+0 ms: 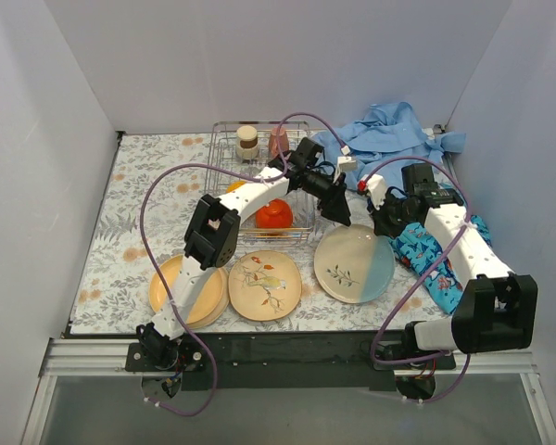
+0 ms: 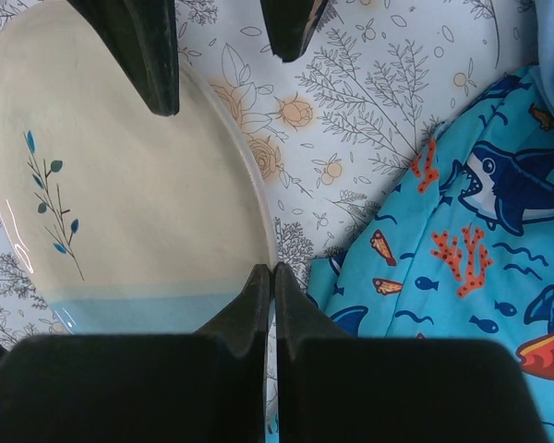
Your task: Load the mixed dishes into the dish rack
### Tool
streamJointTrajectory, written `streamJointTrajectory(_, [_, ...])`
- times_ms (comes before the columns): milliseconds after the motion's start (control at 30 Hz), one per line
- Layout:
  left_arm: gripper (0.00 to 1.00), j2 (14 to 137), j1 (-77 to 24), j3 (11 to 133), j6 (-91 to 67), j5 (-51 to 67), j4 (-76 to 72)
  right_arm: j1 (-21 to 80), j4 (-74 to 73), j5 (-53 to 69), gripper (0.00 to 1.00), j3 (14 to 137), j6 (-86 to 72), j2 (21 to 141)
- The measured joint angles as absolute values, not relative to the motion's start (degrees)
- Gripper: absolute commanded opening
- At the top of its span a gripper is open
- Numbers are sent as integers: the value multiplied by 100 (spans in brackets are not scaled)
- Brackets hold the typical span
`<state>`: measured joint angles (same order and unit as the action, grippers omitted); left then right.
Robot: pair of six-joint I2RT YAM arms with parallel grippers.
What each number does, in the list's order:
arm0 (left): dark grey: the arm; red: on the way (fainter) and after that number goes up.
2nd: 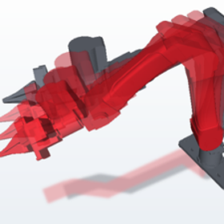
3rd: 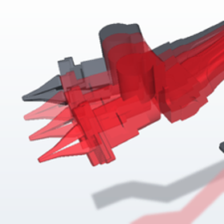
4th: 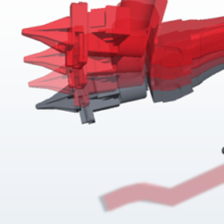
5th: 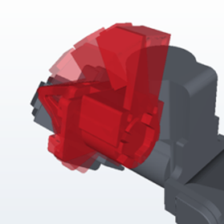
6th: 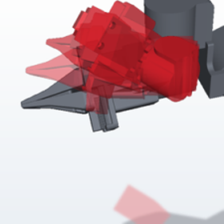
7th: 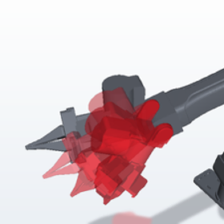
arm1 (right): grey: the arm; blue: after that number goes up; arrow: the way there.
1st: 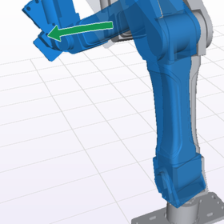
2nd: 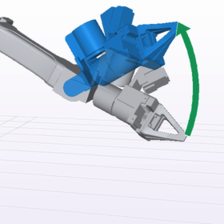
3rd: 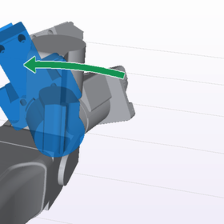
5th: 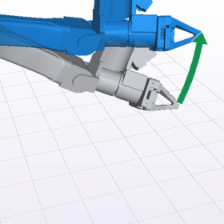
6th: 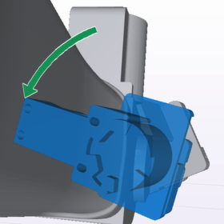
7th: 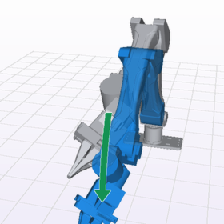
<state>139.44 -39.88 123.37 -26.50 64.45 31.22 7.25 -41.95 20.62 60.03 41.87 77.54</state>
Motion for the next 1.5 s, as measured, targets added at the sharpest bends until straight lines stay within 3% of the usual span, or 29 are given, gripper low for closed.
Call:
streamJointTrajectory(67, [49, 13957, -4040, 12337, -2582, 6442, 3173, 725, -4191, 2040, 1, 6003, 4202, 7675])
streamJointTrajectory(200, [31, 14079, -4217, 12339, -2394, 6434, 3258, 725, -4167, 1973, 1, 5955, 4241, 7419])
streamJointTrajectory(333, [0, 14269, -4377, 12381, -2394, 6571, 3376, 718, -4171, 1879, 1, 5846, 4246, 7255])
streamJointTrajectory(467, [0, 14289, -4377, 12462, -2696, 6683, 3605, 690, -4198, 1935, 1, 5782, 4265, 7168])
streamJointTrajectory(500, [0, 14289, -4362, 12468, -2698, 6698, 3616, 692, -4193, 1949, 22, 5776, 4265, 7159])
streamJointTrajectory(567, [0, 14289, -4357, 12473, -2681, 6698, 3647, 679, -4209, 1988, 42, 5774, 4257, 7192])
streamJointTrajectory(700, [0, 14289, -4377, 12473, -2617, 6689, 3677, 539, -4556, 2305, 51, 5850, 4226, 7513])
streamJointTrajectory(833, [0, 14285, -4390, 12442, -2604, 6681, 3618, 311, -5050, 2679, 50, 6018, 4278, 8084])
streamJointTrajectory(900, [0, 14261, -4388, 12335, -2628, 6689, 3474, 187, -5288, 2871, 43, 6139, 4355, 8311])
streamJointTrajectory(1000, [0, 14230, -4392, 12239, -2670, 6724, 3374, 8, -5564, 3094, 17, 6342, 4480, 8576])
streamJointTrajectory(1067, [16, 14208, -4397, 12221, -2685, 6796, 3339, -154, -5883, 3361, 2, 6552, 4504, 8750])
streamJointTrajectory(1100, [21, 14195, -4401, 12219, -2694, 6845, 3321, -250, -6086, 3505, 1, 6652, 4508, 8807])
streamJointTrajectory(1133, [35, 14171, -4403, 12219, -2711, 6873, 3291, -325, -6287, 3614, 1, 6748, 4519, 8853])
streamJointTrajectory(1167, [43, 14143, -4407, 12217, -2716, 6858, 3234, -388, -6464, 3691, 1, 6831, 4569, 8888])
streamJointTrajectory(1233, [50, 14084, -4438, 12199, -2733, 6514, 2954, -462, -6628, 3701, 1, 6987, 4615, 8923])
streamJointTrajectory(1300, [65, 14000, -4456, 12136, -2849, 6084, 2609, -532, -6744, 3616, 1, 7190, 4648, 8962])
streamJointTrajectory(1367, [73, 13889, -4471, 12101, -2971, 5542, 2180, -607, -6810, 3450, 1, 7491, 4654, 8973])
streamJointTrajectory(1500, [76, 13614, -4429, 12081, -3354, 4281, 1376, -676, -6742, 3063, 1, 8313, 4421, 8971])
